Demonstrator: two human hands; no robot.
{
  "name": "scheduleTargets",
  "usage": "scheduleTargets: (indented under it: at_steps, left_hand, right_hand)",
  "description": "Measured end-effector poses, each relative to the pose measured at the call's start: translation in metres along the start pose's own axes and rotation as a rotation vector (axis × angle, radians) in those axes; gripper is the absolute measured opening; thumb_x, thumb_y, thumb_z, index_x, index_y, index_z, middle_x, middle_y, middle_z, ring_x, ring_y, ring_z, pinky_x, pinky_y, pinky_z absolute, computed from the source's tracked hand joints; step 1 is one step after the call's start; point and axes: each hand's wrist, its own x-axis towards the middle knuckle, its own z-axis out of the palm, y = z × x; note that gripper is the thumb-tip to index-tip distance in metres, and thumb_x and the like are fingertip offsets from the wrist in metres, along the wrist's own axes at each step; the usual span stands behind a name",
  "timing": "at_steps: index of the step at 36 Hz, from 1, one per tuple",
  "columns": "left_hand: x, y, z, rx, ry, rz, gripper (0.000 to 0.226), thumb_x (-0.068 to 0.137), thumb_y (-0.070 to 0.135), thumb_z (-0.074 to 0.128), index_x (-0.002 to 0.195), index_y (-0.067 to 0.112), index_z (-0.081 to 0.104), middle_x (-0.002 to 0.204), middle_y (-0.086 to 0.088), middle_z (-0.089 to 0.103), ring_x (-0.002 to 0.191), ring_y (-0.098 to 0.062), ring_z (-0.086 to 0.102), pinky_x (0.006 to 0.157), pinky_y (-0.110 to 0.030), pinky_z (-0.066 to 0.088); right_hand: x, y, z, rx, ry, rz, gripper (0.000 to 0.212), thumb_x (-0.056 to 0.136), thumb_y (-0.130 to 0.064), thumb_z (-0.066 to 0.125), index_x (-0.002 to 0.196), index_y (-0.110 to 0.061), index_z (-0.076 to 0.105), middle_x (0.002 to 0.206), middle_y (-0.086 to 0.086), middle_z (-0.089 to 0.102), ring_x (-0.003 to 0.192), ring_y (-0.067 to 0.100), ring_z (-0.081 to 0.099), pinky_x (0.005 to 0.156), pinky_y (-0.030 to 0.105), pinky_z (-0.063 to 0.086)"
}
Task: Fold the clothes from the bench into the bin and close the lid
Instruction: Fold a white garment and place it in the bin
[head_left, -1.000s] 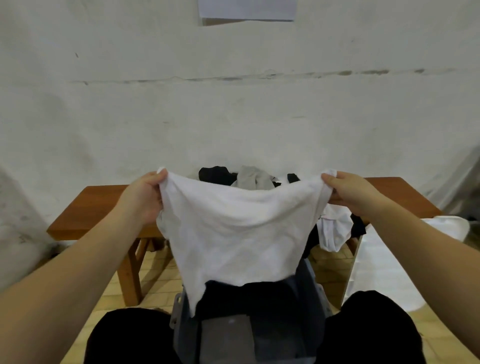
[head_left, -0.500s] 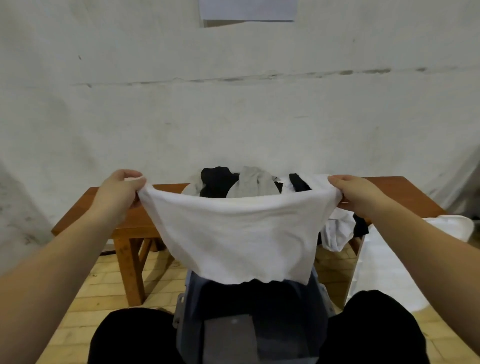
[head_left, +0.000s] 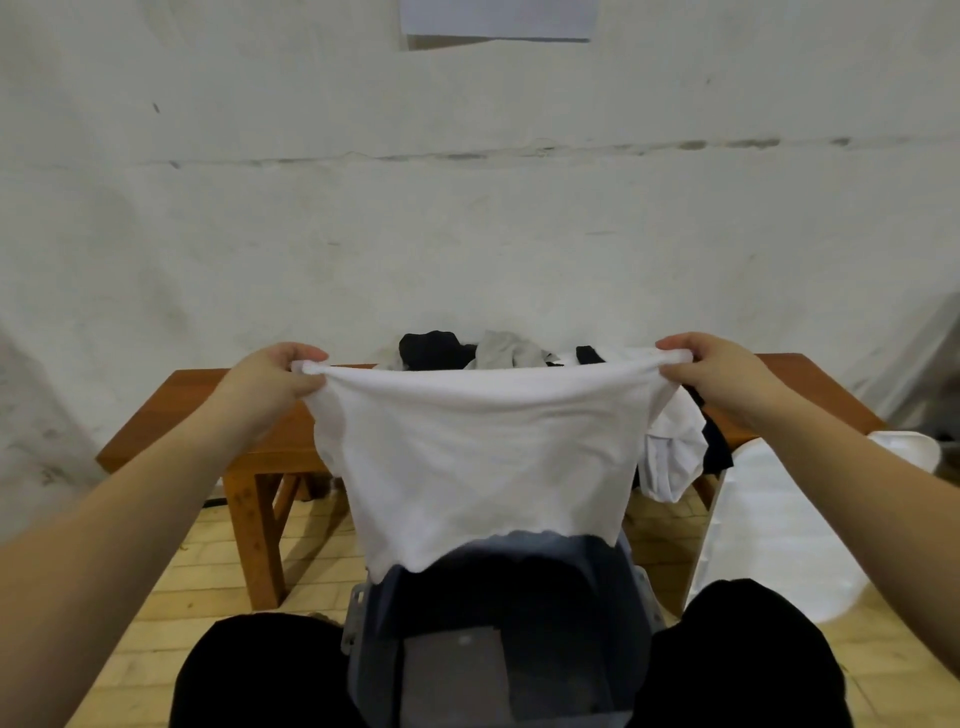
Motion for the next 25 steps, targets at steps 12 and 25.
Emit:
scheduleTargets:
  at_steps: [12, 25]
  left_hand:
    - [0.017, -0.004, -0.012, 0.14, 0.153, 0.113, 0.023, 0.1, 0.035, 0.052, 0.101, 0.014, 0.063, 0.101, -0.006, 0.061, 0.089, -0.024, 0.056, 0.072, -0.035, 0.043]
    - [0.031, 0.006, 0.001, -0.996, 0.046, -0.015, 0.032, 0.102, 0.024, 0.052, 0.123, 0.0, 0.055, 0.103, -0.008, 0.063, 0.095, -0.021, 0.062, 0.076, -0.03, 0.055]
  right_hand:
    - [-0.001, 0.011, -0.011, -0.012, 0.094, -0.043, 0.024, 0.1, -0.031, 0.051, 0.1, -0.016, 0.07, 0.084, 0.012, 0.064, 0.068, 0.022, 0.054, 0.063, 0.036, 0.044]
    - [0.006, -0.032, 0.003, 1.311, -0.114, 0.053, 0.068, 0.083, -0.034, 0.076, 0.137, -0.002, 0.051, 0.134, 0.016, 0.061, 0.124, 0.028, 0.059, 0.114, 0.045, 0.037]
